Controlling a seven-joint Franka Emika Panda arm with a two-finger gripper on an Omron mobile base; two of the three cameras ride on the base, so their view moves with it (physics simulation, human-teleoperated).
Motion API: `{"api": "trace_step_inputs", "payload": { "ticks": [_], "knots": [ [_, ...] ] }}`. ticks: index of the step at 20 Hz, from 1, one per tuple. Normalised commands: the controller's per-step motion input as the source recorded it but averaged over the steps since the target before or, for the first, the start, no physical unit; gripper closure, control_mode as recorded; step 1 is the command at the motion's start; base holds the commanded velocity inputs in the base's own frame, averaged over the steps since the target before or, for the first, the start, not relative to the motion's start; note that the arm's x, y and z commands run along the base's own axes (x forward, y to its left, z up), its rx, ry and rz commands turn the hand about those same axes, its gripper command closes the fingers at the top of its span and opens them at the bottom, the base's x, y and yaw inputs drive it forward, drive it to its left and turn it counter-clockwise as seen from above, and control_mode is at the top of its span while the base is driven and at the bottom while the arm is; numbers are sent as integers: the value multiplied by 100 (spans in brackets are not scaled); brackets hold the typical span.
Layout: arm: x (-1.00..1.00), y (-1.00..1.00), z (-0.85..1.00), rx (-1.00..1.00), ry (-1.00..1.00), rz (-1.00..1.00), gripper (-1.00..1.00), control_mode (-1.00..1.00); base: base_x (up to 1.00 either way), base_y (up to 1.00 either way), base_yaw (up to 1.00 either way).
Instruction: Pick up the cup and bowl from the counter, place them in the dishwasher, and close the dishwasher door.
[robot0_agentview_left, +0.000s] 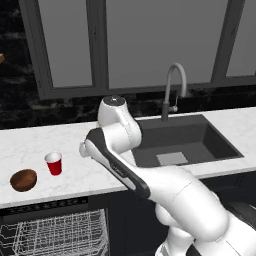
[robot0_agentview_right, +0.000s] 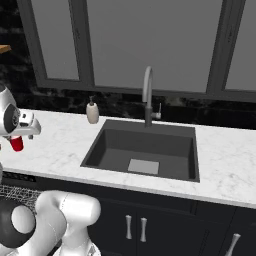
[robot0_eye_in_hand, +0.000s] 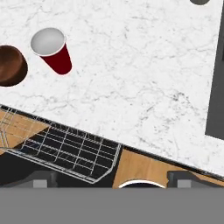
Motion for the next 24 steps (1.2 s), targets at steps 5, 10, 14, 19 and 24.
{"api": "trace_step_inputs", "payload": {
  "ticks": [5, 10, 14, 19, 24],
  "knots": [
    [82, 21, -1, -2, 0, -2, -100, -100, 0, 0, 0],
    [23, 4, 0, 2, 0, -3, -100, -100, 0, 0, 0],
    [1, 0, -8, 10, 0, 0, -100, -100, 0, 0, 0],
    [4, 8, -27, 15, 0, 0, -100, -100, 0, 0, 0],
    [12, 38, -41, 9, -1, 0, -100, -100, 0, 0, 0]
  ]
}}
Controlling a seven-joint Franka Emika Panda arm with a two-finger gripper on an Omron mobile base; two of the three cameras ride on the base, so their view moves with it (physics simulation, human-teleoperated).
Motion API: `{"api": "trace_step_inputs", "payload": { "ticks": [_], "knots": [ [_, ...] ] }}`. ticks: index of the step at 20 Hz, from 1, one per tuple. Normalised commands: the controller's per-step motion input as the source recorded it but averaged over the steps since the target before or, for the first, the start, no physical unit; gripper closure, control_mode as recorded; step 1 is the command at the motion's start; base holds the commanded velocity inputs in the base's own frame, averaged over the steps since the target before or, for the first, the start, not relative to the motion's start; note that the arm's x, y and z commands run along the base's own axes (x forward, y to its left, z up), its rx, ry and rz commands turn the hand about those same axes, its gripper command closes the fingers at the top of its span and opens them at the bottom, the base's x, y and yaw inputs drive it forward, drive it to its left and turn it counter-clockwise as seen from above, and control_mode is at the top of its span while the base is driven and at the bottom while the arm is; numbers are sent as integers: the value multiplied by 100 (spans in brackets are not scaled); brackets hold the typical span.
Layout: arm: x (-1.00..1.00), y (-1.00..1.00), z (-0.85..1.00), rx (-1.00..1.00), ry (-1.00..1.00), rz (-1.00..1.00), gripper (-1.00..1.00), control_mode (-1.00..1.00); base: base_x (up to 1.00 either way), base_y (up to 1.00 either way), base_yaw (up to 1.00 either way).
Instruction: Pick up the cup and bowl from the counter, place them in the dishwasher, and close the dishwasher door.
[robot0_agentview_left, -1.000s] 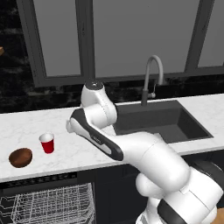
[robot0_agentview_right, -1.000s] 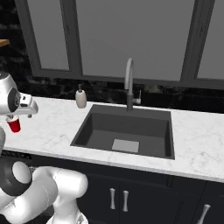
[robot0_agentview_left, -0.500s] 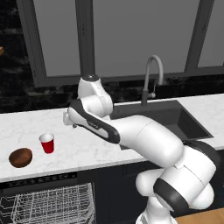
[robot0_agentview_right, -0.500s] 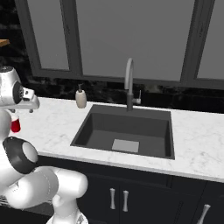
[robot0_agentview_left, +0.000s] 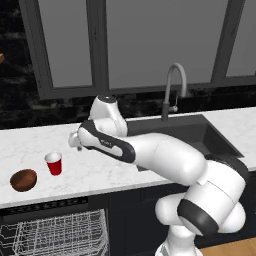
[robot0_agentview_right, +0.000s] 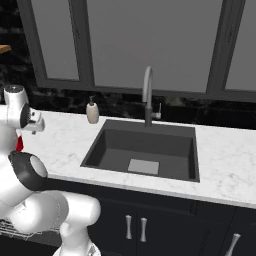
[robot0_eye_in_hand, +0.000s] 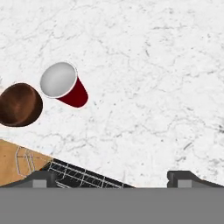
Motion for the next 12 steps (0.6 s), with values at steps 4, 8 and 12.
{"api": "trace_step_inputs", "payload": {
  "ticks": [4, 8, 12],
  "knots": [
    [30, 57, -39, 1, -4, 0, -100, -100, 0, 0, 0],
    [25, 49, -7, 0, 1, 0, -100, -100, 0, 0, 0],
    [5, 40, 0, 0, 4, 0, -100, -100, 0, 0, 0]
  ]
}}
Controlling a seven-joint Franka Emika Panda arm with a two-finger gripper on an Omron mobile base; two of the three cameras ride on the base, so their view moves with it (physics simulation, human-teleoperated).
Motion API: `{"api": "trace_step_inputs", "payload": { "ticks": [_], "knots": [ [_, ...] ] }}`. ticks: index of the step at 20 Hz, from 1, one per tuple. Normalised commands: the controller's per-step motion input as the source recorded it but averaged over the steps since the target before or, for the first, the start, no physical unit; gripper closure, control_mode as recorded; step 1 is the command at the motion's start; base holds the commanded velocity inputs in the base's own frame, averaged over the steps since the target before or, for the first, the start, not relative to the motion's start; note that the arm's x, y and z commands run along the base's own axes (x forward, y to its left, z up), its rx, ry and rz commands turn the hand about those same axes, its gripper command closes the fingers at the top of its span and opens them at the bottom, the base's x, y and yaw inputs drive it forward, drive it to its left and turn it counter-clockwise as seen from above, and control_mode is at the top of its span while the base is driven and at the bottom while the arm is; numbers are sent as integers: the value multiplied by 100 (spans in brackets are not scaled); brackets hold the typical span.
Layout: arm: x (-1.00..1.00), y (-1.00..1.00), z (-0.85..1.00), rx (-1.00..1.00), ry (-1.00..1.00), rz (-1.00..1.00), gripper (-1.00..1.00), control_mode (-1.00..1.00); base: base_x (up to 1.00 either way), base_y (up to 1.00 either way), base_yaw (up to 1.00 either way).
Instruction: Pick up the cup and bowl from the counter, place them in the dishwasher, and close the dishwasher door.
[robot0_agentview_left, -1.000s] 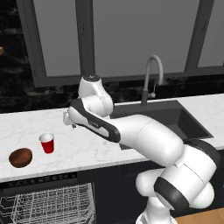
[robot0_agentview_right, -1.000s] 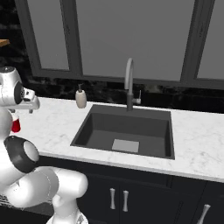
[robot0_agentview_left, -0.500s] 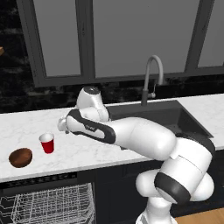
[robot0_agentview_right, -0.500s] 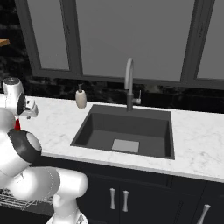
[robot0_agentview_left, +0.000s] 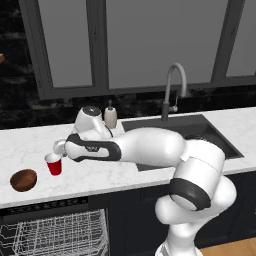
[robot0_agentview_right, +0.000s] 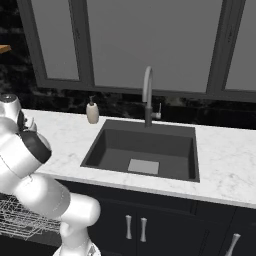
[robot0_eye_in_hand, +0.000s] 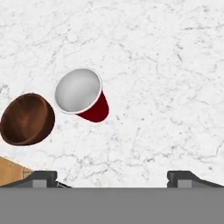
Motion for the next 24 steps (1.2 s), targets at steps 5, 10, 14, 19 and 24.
{"api": "trace_step_inputs", "payload": {
  "ticks": [5, 10, 14, 19, 24],
  "knots": [
    [7, 39, 0, 0, 1, 0, -100, -100, 0, 0, 0],
    [10, 9, 0, 0, 0, 0, -100, -100, 0, 0, 0],
    [22, 1, -3, 0, 0, 0, -100, -100, 0, 0, 0],
    [13, 0, -14, 0, 0, 0, -100, -100, 0, 0, 0],
    [13, 0, -24, 0, 0, 0, -100, -100, 0, 0, 0]
  ]
}}
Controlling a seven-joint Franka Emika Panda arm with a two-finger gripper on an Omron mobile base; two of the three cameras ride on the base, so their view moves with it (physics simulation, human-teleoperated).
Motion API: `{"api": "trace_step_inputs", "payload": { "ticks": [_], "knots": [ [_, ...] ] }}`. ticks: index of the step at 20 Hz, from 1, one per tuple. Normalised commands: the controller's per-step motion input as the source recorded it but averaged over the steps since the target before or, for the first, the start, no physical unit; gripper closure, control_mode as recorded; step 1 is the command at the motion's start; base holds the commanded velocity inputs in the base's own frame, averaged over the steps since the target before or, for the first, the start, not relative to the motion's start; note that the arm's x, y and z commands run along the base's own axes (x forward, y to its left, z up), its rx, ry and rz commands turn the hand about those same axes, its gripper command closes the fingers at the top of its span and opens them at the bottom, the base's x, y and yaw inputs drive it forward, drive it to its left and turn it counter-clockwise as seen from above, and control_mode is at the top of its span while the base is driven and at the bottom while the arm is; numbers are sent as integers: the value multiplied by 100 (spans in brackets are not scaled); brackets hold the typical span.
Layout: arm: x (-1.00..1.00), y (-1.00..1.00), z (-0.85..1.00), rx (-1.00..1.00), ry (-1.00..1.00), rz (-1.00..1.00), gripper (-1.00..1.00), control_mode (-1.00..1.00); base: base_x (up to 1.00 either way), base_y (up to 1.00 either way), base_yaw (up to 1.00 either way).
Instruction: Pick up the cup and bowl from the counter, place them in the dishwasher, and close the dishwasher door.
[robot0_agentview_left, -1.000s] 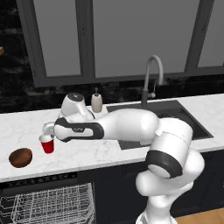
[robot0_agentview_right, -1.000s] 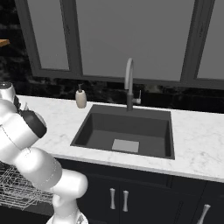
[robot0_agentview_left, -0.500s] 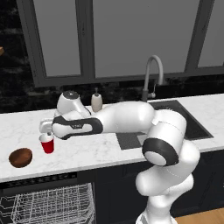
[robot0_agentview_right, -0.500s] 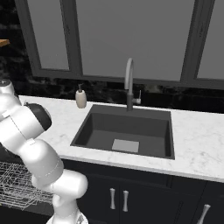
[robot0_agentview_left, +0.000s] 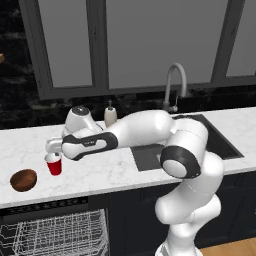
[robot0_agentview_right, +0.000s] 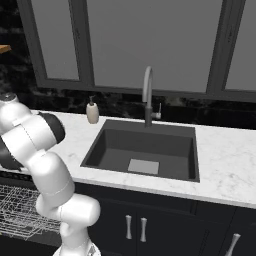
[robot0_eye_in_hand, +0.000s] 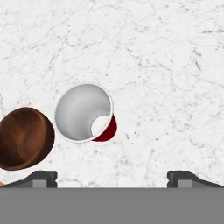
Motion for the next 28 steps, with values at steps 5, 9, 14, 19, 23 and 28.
{"api": "trace_step_inputs", "payload": {
  "ticks": [5, 9, 14, 19, 23, 28],
  "knots": [
    [16, 6, -6, 0, 0, 0, -100, -100, 0, 0, 0],
    [13, 17, 0, 0, 0, 0, -100, -100, 0, 0, 0],
    [6, 11, -5, 0, 0, 0, -100, -100, 0, 0, 0],
    [10, 14, -14, 0, 0, 0, -100, -100, 0, 0, 0],
    [14, 9, -16, 0, 1, 0, -100, -100, 0, 0, 0],
    [25, 3, -24, 0, 0, -1, -100, -100, 0, 0, 0]
  ]
}}
